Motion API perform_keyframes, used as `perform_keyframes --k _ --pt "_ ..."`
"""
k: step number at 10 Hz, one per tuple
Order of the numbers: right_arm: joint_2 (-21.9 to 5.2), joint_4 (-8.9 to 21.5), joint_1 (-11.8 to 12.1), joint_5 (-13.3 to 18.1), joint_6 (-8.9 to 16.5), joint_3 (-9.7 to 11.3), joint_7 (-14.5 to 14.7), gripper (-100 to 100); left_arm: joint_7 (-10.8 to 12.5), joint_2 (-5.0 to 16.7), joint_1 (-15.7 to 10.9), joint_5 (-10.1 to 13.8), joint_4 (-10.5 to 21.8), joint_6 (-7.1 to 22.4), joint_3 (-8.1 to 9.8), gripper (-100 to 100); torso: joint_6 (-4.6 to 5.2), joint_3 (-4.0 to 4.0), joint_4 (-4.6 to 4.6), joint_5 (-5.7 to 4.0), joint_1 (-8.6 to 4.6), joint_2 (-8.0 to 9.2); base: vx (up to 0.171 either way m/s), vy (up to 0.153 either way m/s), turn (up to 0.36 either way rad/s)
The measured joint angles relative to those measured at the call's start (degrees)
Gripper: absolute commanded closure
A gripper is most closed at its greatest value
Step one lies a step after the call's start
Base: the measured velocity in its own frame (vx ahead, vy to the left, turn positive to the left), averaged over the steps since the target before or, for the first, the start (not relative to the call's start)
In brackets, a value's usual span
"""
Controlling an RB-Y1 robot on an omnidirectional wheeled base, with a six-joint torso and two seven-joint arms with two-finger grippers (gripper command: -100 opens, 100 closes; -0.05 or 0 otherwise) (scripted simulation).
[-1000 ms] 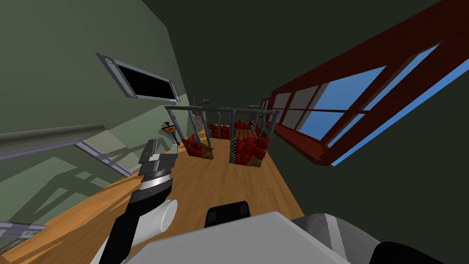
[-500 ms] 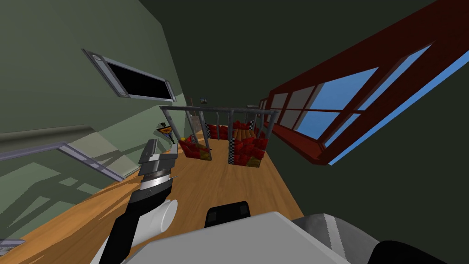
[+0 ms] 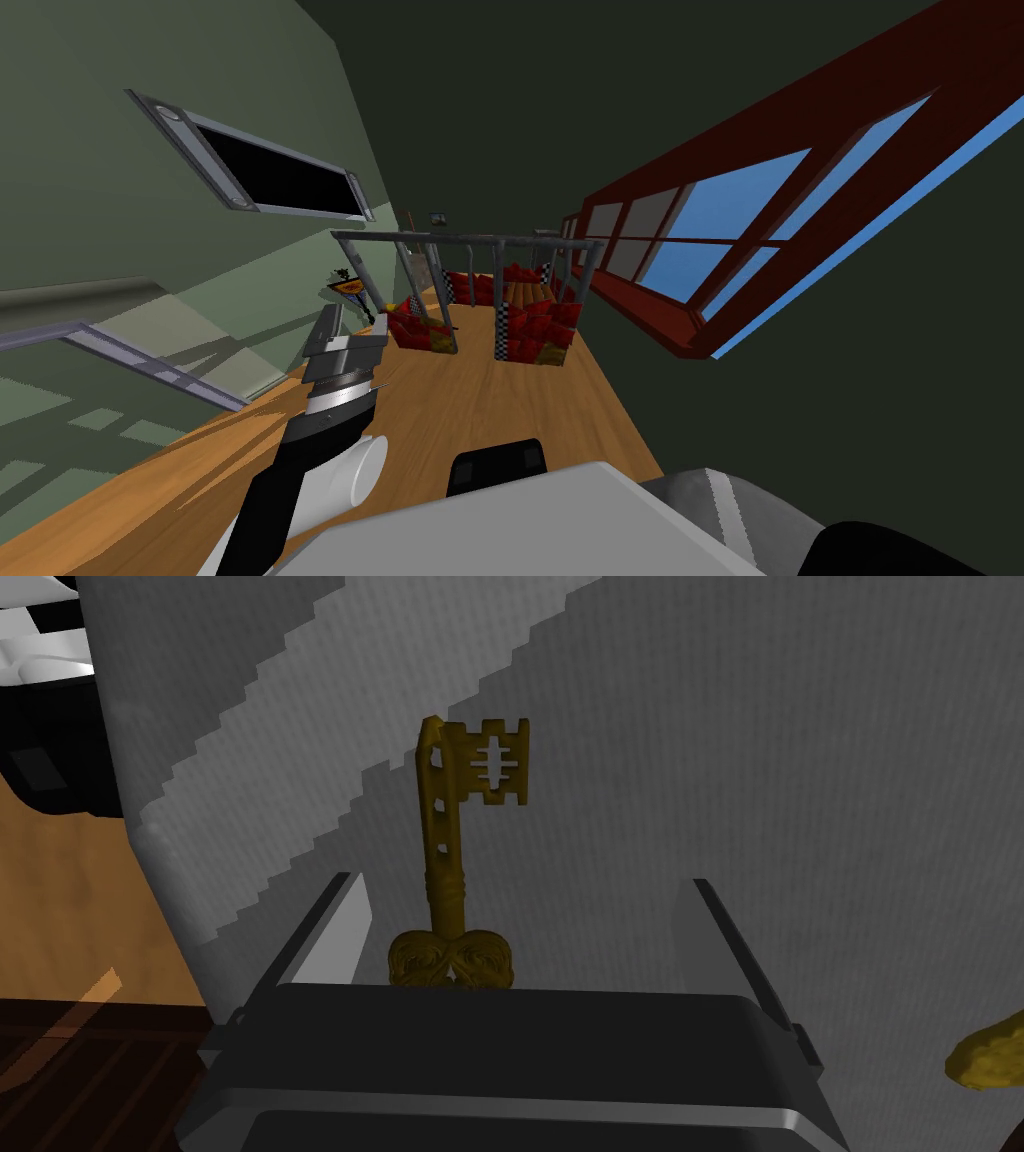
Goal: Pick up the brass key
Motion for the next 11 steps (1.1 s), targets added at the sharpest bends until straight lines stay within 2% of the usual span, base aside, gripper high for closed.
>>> perform_keyframes --k 7,8,11 --pt "2.59 5.45 -4.15 3.18 3.62 -8.60 10.25 -100 0.00 0.00 0.00 0.00 0.00 0.00 0.00 0 -0.03 0.00 0.00 0.00 -0.02 0.01 0.055 -0.023 -0.059" --pt "2.77 7.14 -5.23 3.68 4.06 -10.30 12.06 -100 0.00 0.00 0.00 0.00 0.00 0.00 0.00 0 0.01 0.03 0.04 -0.11 -0.08 0.03 0.046 -0.014 -0.041" --pt "3.80 9.20 -6.78 5.01 5.32 -13.91 16.65 -100 0.00 0.00 0.00 0.00 0.00 0.00 0.00 0 0.03 0.15 0.22 -0.47 -0.11 0.09 0.044 -0.018 -0.045"
